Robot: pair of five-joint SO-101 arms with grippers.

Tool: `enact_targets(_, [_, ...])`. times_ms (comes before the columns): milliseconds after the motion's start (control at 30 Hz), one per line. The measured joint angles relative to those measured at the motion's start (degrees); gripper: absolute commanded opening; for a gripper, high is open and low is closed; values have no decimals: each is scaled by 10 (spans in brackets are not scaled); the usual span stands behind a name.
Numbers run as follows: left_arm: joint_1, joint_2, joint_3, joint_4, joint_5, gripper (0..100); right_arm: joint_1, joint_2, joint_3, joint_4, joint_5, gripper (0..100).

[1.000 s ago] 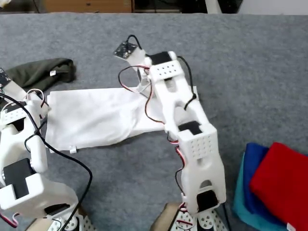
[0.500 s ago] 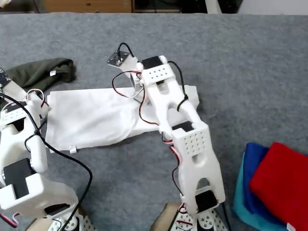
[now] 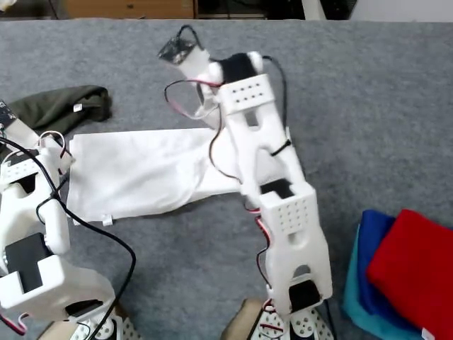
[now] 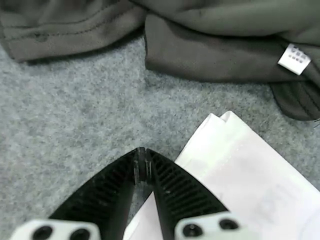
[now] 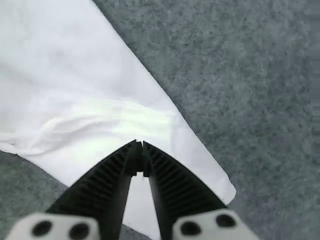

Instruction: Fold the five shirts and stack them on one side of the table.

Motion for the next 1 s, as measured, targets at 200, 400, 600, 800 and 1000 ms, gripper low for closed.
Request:
enact_targets(200, [-11, 0, -55, 87, 0, 155, 112, -2, 0, 19, -14, 4])
enact_targets(400, [-15, 8, -204, 270, -40, 157, 258, 26, 25, -106, -33, 5])
enact_targets(600, [17, 8, -263, 389, -142, 158, 342, 91, 40, -232, -84, 5])
enact_targets(800, [22, 40, -265, 453, -222, 158, 349, 142, 38, -279, -120, 5])
enact_targets(1000, [22, 121, -287, 479, -243, 158, 350, 151, 21, -280, -119, 5])
